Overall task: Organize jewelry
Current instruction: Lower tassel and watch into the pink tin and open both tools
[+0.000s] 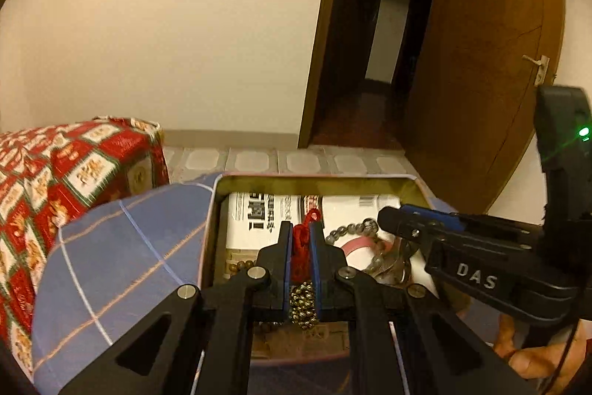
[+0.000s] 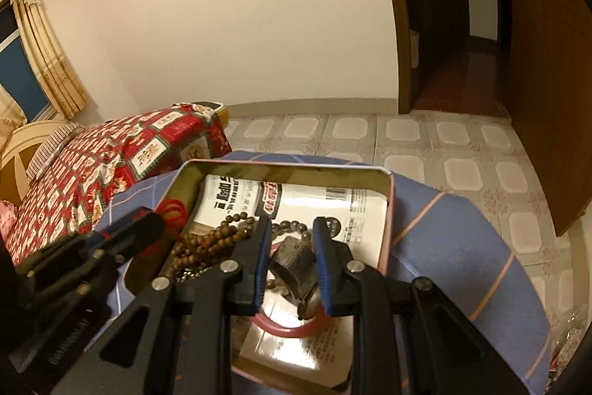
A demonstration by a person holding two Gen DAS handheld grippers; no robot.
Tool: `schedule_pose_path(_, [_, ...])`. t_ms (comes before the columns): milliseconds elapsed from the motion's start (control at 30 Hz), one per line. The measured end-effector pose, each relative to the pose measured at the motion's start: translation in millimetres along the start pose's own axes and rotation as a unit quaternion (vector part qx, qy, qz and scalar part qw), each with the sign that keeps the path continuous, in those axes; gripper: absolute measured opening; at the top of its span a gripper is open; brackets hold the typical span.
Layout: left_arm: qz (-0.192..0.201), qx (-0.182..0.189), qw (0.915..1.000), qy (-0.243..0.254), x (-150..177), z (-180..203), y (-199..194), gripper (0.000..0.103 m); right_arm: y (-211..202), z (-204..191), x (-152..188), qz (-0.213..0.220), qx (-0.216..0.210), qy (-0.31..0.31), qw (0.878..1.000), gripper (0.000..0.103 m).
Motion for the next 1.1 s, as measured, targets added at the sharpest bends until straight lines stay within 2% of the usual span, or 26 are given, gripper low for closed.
schedule_pose_path(167, [-0.016, -0.007, 0.9998, 0.0, 4, -4, 15, 0.008, 6, -1, -1, 0.006, -0.004, -0.007, 1.0, 0.026])
schedule_pose_path(267, [-0.025, -0.017, 0.9995, 0.003, 7, -3, 21, 0.008, 9, 4, -2, 0.01, -0.025, 0.008, 1.0, 0.03])
schedule_pose_path(333, [-0.037, -0.022, 0.9991, 0.006, 8, -2, 24, 0.008, 8, 7, -2, 0.018, -0.041, 0.025, 0.999, 0.059])
schedule_pose_path(400, [-0.054, -0.021, 0.9984, 0.002, 8, -1, 26, 0.009, -4, 14, -4, 0.043, -0.053, 0.047, 0.997, 0.071])
schedule_pose_path(467, [-0.061, -0.017, 0.998, -0.004, 9, -3, 23, 0.01, -19, 18, -7, 0.068, -0.046, 0.05, 0.995, 0.071])
schedule_pose_path(567, [-0.058, -0.021, 0.9981, -0.004, 9, -3, 13, 0.011, -33, 20, -7, 0.091, -0.012, 0.045, 0.995, 0.071])
schedule_pose_path(633, [-0.056, -0.025, 0.9981, -0.002, 10, -1, 7, 0.018, -40, 23, -4, 0.092, 0.002, 0.043, 0.995, 0.07])
schedule_pose_path(667, [-0.058, -0.028, 0.9979, -0.004, 12, 0, 3, 0.036, -41, 23, -1, 0.086, 0.007, 0.041, 0.995, 0.07])
schedule_pose_path(700, [-0.059, -0.031, 0.9977, -0.006, 13, 0, 1, 0.059, -40, 23, 1, 0.081, 0.01, 0.039, 0.996, 0.07])
schedule_pose_path(733, [-0.056, -0.034, 0.9978, -0.008, 15, 1, -4, 0.068, -39, 22, 5, 0.074, 0.014, 0.036, 0.997, 0.07])
schedule_pose_path(767, [-0.047, -0.036, 0.9982, -0.009, 15, 1, -10, 0.072, -39, 20, 8, 0.066, 0.017, 0.032, 0.997, 0.07])
schedule_pose_path(833, [-0.03, -0.041, 0.9987, -0.004, 16, 1, -22, 0.072, -39, 17, 13, 0.058, 0.017, 0.028, 0.998, 0.07])
schedule_pose_path(1100, [-0.023, -0.058, 0.998, -0.01, 34, -3, -65, 0.072, -58, -2, 40, 0.041, 0.009, 0.003, 0.999, 0.07])
Point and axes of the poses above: each gripper's, at about its wrist camera, not at the fingertips, and y roughly the way its jaws point, z to its right, x to its underside, the point moved 2 cm from there along y, roughly the way its jaws point
